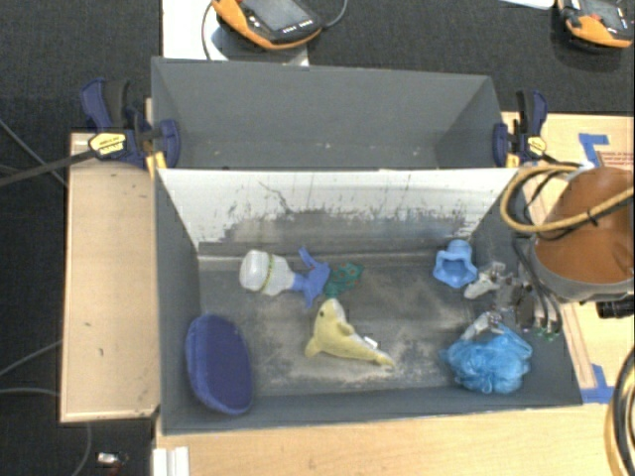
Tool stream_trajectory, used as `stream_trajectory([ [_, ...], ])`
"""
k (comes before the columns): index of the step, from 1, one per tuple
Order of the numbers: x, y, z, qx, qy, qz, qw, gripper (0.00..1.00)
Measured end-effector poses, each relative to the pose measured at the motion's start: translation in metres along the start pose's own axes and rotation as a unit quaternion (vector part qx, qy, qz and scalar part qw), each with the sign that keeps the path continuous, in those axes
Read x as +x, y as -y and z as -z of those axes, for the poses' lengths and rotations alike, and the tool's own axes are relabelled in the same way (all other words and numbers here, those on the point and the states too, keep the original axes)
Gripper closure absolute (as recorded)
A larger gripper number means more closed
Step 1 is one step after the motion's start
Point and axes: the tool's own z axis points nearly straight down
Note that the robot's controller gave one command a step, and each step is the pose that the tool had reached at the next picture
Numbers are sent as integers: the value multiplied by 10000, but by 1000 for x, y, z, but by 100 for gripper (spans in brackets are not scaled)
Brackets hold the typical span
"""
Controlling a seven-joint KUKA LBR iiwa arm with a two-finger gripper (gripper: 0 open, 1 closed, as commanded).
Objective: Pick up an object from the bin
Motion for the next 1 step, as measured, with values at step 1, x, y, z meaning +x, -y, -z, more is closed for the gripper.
stream_trajectory([
  [1, 21, -1, 15, 1, -12, 61, 10000, 0],
])
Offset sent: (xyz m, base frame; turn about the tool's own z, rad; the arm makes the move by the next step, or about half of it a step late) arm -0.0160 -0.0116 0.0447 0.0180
